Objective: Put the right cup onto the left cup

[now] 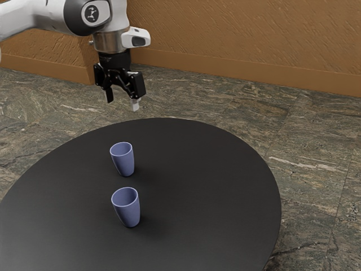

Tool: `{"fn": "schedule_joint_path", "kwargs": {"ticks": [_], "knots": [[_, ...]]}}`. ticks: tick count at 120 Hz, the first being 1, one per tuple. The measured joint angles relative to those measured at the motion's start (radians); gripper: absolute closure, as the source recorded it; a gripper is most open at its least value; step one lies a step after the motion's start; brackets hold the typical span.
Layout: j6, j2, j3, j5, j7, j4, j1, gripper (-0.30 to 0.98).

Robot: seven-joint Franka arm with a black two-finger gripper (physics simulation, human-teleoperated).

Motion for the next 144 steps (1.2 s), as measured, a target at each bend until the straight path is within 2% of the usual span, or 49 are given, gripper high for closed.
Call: {"fn": "schedule_joint_path", "kwargs": {"ticks": [33, 48, 87, 144], "knots": [[0.002, 0.0, -0.007, 0.001, -0.002, -0.013, 0.006, 0.0], [0.023, -0.001, -0.009, 0.004, -0.003, -0.065, 0.001, 0.0], [0.171, -0.003, -0.015, 0.005, -0.004, -0.257, 0.006, 0.0], [0.361, -0.015, -0.046, -0.016, -0.04, -0.438, 0.012, 0.0]]}}
